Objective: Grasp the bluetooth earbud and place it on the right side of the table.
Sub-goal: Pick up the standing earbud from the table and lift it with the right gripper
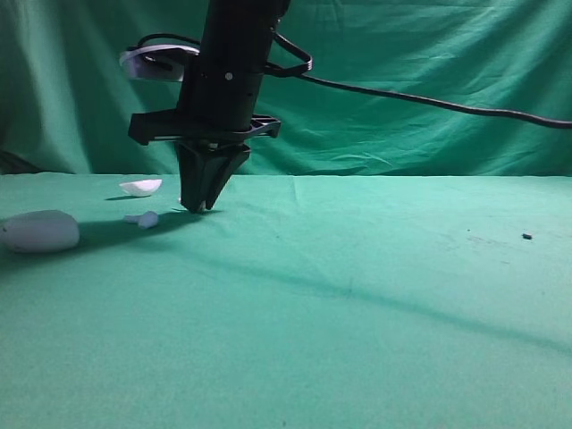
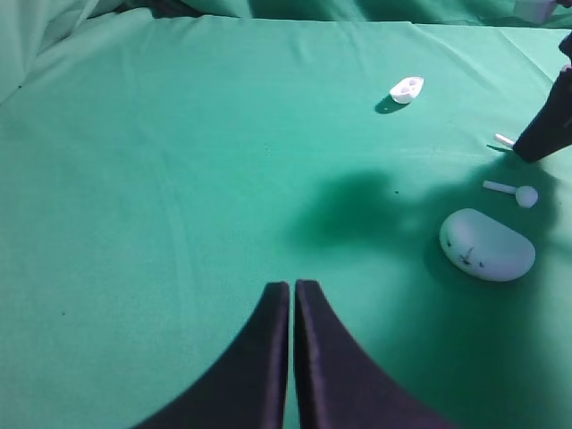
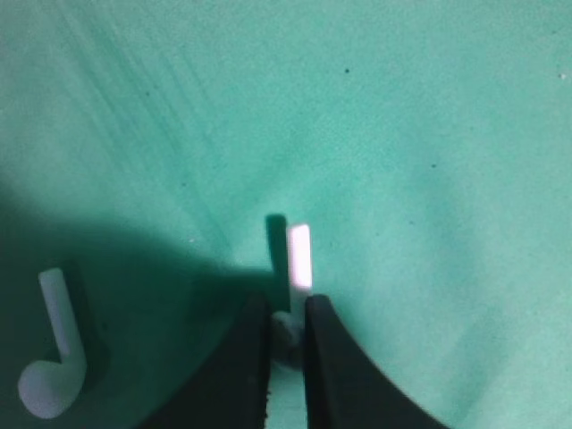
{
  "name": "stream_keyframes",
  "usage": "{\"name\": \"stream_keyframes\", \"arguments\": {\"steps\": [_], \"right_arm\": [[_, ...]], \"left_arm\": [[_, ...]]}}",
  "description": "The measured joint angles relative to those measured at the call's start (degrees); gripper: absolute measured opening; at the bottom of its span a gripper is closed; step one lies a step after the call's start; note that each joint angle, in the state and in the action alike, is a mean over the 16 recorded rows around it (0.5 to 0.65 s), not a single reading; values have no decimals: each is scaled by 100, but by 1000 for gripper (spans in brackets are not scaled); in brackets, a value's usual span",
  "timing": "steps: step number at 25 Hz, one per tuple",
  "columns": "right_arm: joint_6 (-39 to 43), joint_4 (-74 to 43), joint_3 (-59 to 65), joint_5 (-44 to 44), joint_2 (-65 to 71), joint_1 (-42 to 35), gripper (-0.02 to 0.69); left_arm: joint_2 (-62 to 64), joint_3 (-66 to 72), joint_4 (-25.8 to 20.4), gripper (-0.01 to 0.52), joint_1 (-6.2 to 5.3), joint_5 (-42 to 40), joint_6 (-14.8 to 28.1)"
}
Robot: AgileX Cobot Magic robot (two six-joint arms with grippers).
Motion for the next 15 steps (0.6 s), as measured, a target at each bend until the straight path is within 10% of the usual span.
{"name": "stream_keyframes", "arguments": {"steps": [15], "right_arm": [[281, -54, -158, 626, -714, -234, 86]], "left_arm": [[0, 0, 0, 0, 0, 0, 0]]}}
